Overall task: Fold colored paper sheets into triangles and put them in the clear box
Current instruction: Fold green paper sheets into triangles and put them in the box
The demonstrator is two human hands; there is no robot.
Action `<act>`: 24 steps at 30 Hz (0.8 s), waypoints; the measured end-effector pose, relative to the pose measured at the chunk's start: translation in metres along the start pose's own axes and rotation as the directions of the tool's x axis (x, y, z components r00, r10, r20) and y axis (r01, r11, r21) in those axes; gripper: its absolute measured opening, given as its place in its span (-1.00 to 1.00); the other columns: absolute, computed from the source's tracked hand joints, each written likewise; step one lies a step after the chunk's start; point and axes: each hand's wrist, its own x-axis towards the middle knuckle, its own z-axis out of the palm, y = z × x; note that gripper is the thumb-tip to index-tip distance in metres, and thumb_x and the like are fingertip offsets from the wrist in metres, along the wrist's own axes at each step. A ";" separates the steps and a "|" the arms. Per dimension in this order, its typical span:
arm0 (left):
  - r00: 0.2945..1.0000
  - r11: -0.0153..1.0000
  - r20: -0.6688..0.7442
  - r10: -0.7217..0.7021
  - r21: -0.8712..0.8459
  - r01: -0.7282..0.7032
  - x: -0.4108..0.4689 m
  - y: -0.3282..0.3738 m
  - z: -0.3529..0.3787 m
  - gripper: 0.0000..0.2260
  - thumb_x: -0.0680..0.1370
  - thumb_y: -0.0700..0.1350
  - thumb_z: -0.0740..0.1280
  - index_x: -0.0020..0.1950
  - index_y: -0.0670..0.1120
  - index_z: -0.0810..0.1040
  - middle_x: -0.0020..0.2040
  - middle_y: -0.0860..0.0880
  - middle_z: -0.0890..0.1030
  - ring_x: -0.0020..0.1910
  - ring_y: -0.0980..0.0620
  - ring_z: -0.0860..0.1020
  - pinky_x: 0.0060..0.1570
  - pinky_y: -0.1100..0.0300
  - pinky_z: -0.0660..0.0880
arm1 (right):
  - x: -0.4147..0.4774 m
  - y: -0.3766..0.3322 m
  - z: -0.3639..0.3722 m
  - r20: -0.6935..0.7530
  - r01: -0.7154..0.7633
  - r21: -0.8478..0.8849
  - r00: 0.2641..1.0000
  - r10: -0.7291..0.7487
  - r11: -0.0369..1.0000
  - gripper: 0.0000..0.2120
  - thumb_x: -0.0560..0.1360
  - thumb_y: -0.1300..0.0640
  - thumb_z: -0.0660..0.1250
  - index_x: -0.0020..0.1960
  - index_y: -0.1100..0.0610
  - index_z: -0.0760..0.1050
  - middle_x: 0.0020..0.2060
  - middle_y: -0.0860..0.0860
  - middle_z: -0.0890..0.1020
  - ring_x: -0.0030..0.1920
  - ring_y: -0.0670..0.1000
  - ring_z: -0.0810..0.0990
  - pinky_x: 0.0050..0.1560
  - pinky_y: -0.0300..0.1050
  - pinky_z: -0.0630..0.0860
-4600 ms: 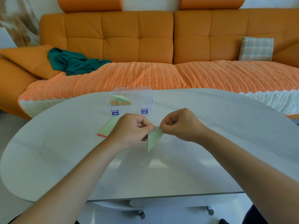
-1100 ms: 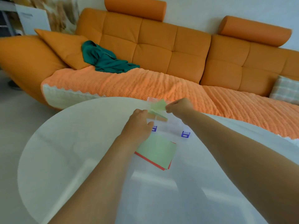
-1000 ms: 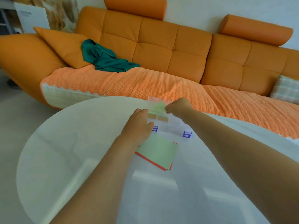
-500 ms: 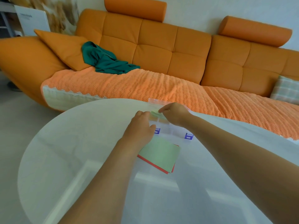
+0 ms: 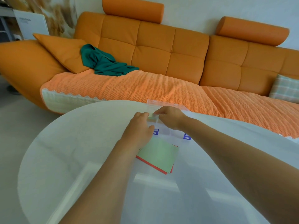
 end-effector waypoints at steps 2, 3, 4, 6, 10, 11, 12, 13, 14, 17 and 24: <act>1.000 1.000 0.006 0.002 -0.002 -0.002 0.000 -0.001 -0.001 -0.50 0.63 -0.06 0.27 0.55 -0.10 0.27 0.47 -0.10 0.36 0.40 -0.09 0.40 0.31 0.05 0.39 | -0.002 -0.001 -0.002 -0.016 0.000 0.050 1.000 0.001 0.999 -0.57 0.58 0.19 0.09 0.32 -0.06 0.55 0.40 -0.08 0.49 0.38 0.00 0.43 0.42 -0.09 0.35; 1.000 1.000 0.003 0.002 -0.005 -0.002 -0.001 -0.001 -0.002 -0.50 0.63 -0.06 0.27 0.55 -0.10 0.26 0.46 -0.10 0.35 0.38 -0.09 0.41 0.31 0.04 0.40 | -0.004 -0.001 -0.004 -0.042 0.001 0.083 0.999 0.002 0.997 -0.56 0.58 0.22 0.09 0.33 -0.05 0.54 0.42 -0.06 0.48 0.30 -0.02 0.50 0.30 -0.16 0.43; 1.000 1.000 -0.002 0.001 -0.008 -0.001 -0.002 -0.001 -0.003 -0.50 0.63 -0.06 0.28 0.55 -0.09 0.25 0.46 -0.10 0.35 0.37 -0.08 0.41 0.30 0.04 0.41 | -0.007 -0.001 -0.007 -0.074 0.001 0.112 0.997 0.007 0.994 -0.55 0.58 0.24 0.09 0.35 -0.04 0.54 0.43 -0.04 0.47 0.13 -0.05 0.57 0.08 -0.26 0.50; 1.000 1.000 -0.023 0.006 -0.011 -0.006 -0.004 -0.001 -0.008 -0.49 0.63 -0.05 0.27 0.55 -0.08 0.24 0.46 -0.09 0.34 0.37 -0.07 0.41 0.31 0.03 0.43 | -0.015 0.002 -0.014 -0.138 0.005 0.155 0.990 0.017 0.988 -0.55 0.59 0.25 0.10 0.37 -0.04 0.51 0.43 0.01 0.46 -0.19 -0.10 0.57 -0.33 -0.38 0.41; 0.996 1.000 -0.080 0.028 -0.009 -0.029 -0.013 -0.001 -0.017 -0.53 0.61 -0.06 0.29 0.52 -0.05 0.30 0.41 -0.06 0.36 0.34 -0.04 0.43 0.28 0.00 0.45 | -0.034 0.005 -0.025 -0.256 0.106 0.100 0.964 -0.078 0.989 -0.56 0.57 0.30 0.14 0.35 -0.02 0.53 0.37 -0.07 0.49 0.27 -0.03 0.49 0.12 -0.30 0.36; 0.996 0.999 -0.085 0.040 -0.007 -0.041 -0.017 -0.001 -0.019 -0.56 0.61 -0.07 0.29 0.49 -0.05 0.34 0.38 -0.05 0.37 0.32 -0.04 0.44 0.27 0.01 0.46 | -0.041 0.005 -0.026 -0.280 0.130 0.085 0.955 -0.101 0.988 -0.57 0.57 0.30 0.15 0.32 -0.02 0.55 0.32 -0.09 0.51 0.27 -0.05 0.48 0.15 -0.27 0.34; 0.995 0.998 -0.084 0.057 0.000 -0.058 -0.021 0.000 -0.020 -0.60 0.61 -0.08 0.31 0.45 -0.04 0.37 0.35 -0.03 0.39 0.30 -0.02 0.45 0.25 0.02 0.46 | -0.049 0.004 -0.026 -0.299 0.152 0.080 0.946 -0.122 0.985 -0.59 0.56 0.30 0.17 0.29 -0.02 0.57 0.26 -0.11 0.53 0.19 -0.09 0.50 0.12 -0.28 0.36; 0.994 0.997 -0.076 0.080 0.012 -0.079 -0.026 0.001 -0.020 -0.64 0.60 -0.08 0.32 0.40 -0.03 0.41 0.31 -0.02 0.40 0.27 -0.01 0.46 0.23 0.04 0.47 | -0.059 0.002 -0.025 -0.301 0.173 0.087 0.943 -0.140 0.981 -0.62 0.56 0.30 0.19 0.24 -0.02 0.60 0.19 -0.13 0.55 0.09 -0.14 0.52 0.05 -0.33 0.39; 0.993 0.994 -0.058 0.104 0.028 -0.102 -0.032 0.001 -0.020 -0.67 0.60 -0.08 0.34 0.36 -0.02 0.44 0.27 0.00 0.42 0.25 0.01 0.46 0.22 0.06 0.47 | -0.070 0.000 -0.023 -0.280 0.195 0.105 0.947 -0.159 0.975 -0.66 0.55 0.28 0.22 0.18 -0.03 0.63 0.13 -0.16 0.58 0.00 -0.19 0.54 -0.02 -0.37 0.41; 0.982 0.979 0.064 0.176 0.089 -0.181 -0.047 0.005 -0.019 -0.67 0.56 -0.04 0.37 0.33 0.01 0.48 0.27 0.06 0.44 0.31 0.04 0.41 0.27 0.07 0.43 | -0.102 -0.001 -0.006 -0.087 0.223 0.108 0.973 -0.214 0.969 -0.80 0.51 0.11 0.40 0.09 -0.10 0.65 0.07 -0.18 0.64 -0.02 -0.20 0.59 0.06 -0.27 0.48; 0.902 0.940 0.405 0.150 0.224 -0.257 -0.076 0.006 -0.019 -0.28 0.48 0.20 0.42 0.58 0.12 0.22 0.59 0.10 0.19 0.57 0.10 0.06 0.53 0.06 0.11 | -0.143 0.012 0.021 0.185 0.172 -0.034 0.969 -0.163 0.984 -0.25 0.42 -0.27 0.46 0.53 -0.16 0.28 0.54 -0.24 0.24 0.52 -0.10 0.22 0.52 -0.10 0.17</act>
